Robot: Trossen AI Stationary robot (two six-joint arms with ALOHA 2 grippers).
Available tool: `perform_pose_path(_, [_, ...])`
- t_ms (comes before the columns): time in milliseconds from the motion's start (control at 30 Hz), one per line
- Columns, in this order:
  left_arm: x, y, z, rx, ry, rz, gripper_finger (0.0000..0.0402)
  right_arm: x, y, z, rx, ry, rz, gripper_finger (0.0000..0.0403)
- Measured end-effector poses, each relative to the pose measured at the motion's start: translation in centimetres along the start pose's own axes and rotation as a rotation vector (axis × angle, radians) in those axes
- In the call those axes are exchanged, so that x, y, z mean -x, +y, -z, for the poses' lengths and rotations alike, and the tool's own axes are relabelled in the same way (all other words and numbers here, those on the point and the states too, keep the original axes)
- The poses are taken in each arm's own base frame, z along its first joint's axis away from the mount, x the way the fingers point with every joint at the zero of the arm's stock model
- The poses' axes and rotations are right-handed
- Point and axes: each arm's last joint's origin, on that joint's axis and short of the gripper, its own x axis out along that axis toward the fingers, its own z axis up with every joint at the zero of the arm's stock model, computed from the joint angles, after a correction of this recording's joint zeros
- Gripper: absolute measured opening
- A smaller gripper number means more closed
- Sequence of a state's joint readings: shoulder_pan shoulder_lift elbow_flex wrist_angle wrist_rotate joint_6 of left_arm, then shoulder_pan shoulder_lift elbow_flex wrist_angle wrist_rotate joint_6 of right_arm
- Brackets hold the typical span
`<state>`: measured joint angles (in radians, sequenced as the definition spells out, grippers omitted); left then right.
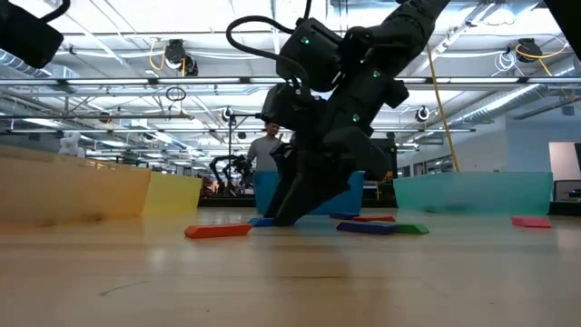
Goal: Sort crayons/erasers/pens/pencils in bins
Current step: Put the blue eraser into the yellow bin
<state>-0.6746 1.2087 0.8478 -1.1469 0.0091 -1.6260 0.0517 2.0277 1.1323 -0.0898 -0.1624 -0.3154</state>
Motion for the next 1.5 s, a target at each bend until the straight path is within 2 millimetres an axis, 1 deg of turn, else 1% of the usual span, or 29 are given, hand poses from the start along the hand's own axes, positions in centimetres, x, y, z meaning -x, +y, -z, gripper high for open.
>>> perform_pose_path(200, [0.0, 0.0, 0.0, -0.015, -0.050, 0.000, 0.0204, 0.6, 0.0, 0.4, -0.022, 0.052, -0.013, 0.0106])
perform_pose_path(367, [0.0, 0.0, -0.1, 0.006, -0.092, 0.003, 0.0204, 0.7, -0.3, 0.6, -0.045, 0.059, -0.012, 0.0095])
perform_pose_path(467, [0.4, -0.2, -0.3, 0.027, -0.164, 0.024, 0.0204, 0.7, -0.3, 0.6, -0.056, 0.058, -0.008, 0.0090])
perform_pose_path(533, [1.1, -0.8, -0.6, 0.035, -0.271, 0.089, 0.0204, 0.7, -0.3, 0.4, -0.058, 0.049, 0.024, 0.0084])
perform_pose_path(600, [1.7, -1.8, -0.9, 0.051, -0.392, 0.199, 0.0204, 0.7, -0.2, -0.1, -0.044, 0.020, 0.074, 0.0077])
perform_pose_path(667, [2.1, -2.8, -1.2, 0.088, -0.461, 0.304, 0.0204, 0.8, 0.0, -0.7, -0.028, -0.020, 0.115, 0.0070])
perform_pose_path(733, [2.1, -3.3, -1.8, 0.150, -0.458, 0.365, 0.0204, 1.2, 0.3, -1.3, -0.013, -0.049, 0.161, 0.0064])
perform_pose_path(800, [1.9, -3.6, -2.7, 0.224, -0.403, 0.403, 0.0205, 1.8, 0.7, -1.9, 0.000, -0.069, 0.204, 0.0063])
perform_pose_path(900, [2.0, -4.1, -4.2, 0.306, -0.309, 0.468, 0.0205, 3.5, 0.8, -2.6, 0.030, -0.085, 0.298, 0.0063])
perform_pose_path(967, [2.2, -4.4, -5.4, 0.353, -0.261, 0.513, 0.0205, 5.5, 0.8, -3.6, 0.042, -0.137, 0.373, 0.0063])
perform_pose_path(1033, [2.4, -4.5, -6.8, 0.379, -0.238, 0.556, 0.0205, 7.5, 1.2, -4.7, 0.056, -0.204, 0.396, 0.0063])
perform_pose_path(1133, [2.9, -4.6, -8.7, 0.391, -0.269, 0.627, 0.0205, 9.8, 1.6, -5.5, 0.059, -0.282, 0.408, 0.0063])
perform_pose_path(1233, [3.6, -4.7, -10.5, 0.386, -0.325, 0.706, 0.0206, 11.9, 1.7, -6.3, 0.022, -0.376, 0.443, 0.0063])
perform_pose_path(1300, [3.9, -4.7, -11.6, 0.372, -0.354, 0.749, 0.0212, 12.8, 1.8, -6.6, -0.008, -0.419, 0.456, 0.0063])
perform_pose_path(1333, [4.0, -4.7, -12.1, 0.363, -0.371, 0.765, 0.0217, 13.0, 1.9, -6.8, -0.022, -0.436, 0.454, 0.0063])
perform_pose_path(1500, [4.5, -5.1, -13.9, 0.306, -0.454, 0.845, 0.0259, 14.1, 2.1, -7.8, -0.070, -0.576, 0.439, 0.0063])
